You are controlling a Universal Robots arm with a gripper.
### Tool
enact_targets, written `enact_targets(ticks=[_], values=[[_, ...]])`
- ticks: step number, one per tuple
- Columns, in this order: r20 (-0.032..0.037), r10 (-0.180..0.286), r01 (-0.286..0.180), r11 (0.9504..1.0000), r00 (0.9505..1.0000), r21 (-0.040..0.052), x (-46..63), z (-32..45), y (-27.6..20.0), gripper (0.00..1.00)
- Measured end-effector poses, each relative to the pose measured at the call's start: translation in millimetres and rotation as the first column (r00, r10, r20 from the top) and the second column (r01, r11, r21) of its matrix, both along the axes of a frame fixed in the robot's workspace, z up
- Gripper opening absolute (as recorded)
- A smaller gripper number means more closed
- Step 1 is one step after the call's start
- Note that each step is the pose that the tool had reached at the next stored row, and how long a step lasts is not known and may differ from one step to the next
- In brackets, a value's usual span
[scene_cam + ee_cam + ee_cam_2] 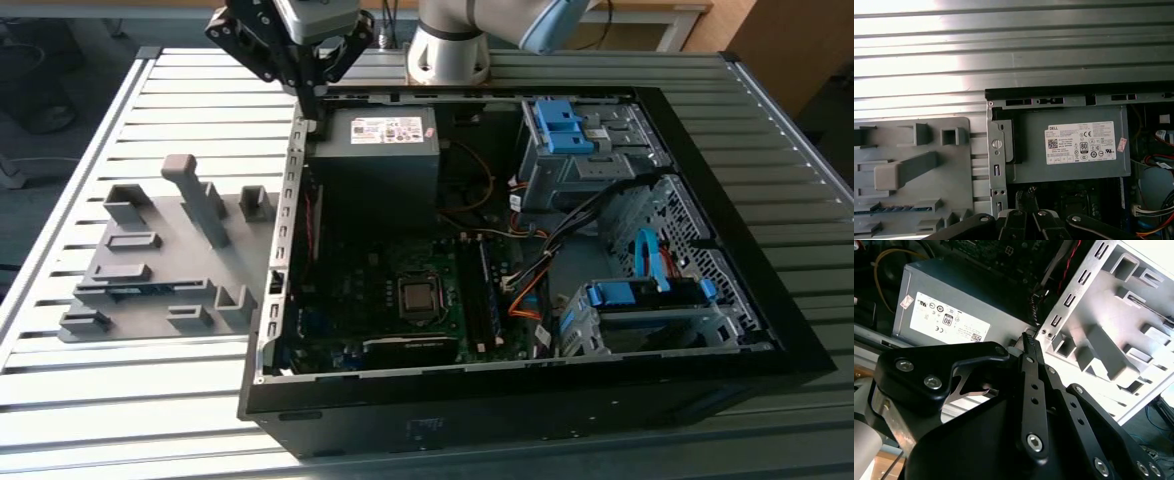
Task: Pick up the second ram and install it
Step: 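Reach for the second ram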
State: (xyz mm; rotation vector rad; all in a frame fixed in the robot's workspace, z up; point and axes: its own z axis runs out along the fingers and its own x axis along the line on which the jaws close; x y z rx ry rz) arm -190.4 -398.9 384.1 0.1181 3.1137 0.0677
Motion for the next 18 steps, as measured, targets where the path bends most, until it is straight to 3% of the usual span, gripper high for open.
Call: enact_targets(ticks=[18], values=[[-0.0003,0.000,0.000,1.0000,1.0000,-0.0001,-4.2,-1.0,0.0,0.11]])
